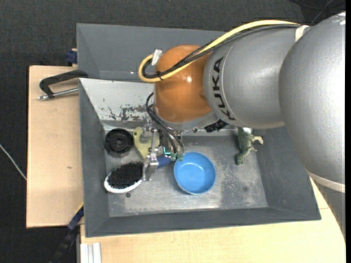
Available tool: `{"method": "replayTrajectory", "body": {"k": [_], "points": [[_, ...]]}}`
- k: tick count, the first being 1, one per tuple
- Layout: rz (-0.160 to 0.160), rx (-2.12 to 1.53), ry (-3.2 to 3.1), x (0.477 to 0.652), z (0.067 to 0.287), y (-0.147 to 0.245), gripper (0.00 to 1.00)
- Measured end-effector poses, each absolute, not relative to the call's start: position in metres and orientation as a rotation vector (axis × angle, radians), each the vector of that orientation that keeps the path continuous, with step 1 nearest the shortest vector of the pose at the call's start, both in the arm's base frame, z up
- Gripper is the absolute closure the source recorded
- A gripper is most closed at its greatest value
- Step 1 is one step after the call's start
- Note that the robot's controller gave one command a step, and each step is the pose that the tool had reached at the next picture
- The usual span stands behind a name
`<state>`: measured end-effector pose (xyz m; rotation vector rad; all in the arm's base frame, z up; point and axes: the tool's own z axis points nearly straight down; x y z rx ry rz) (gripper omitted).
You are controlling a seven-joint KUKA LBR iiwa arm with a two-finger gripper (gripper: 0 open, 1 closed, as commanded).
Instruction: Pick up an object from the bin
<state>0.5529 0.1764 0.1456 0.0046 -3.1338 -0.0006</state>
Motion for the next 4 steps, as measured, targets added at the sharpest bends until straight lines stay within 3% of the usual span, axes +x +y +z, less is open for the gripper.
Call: {"method": "replayTrajectory", "body": {"k": [1, 4], "points": [[-0.003, 0.495, -3.106, 0.5353, 0.0716, 0.1876, 0.00], [-0.005, 0.490, -3.108, 0.5383, 0.0744, 0.1903, 0.00]]}}
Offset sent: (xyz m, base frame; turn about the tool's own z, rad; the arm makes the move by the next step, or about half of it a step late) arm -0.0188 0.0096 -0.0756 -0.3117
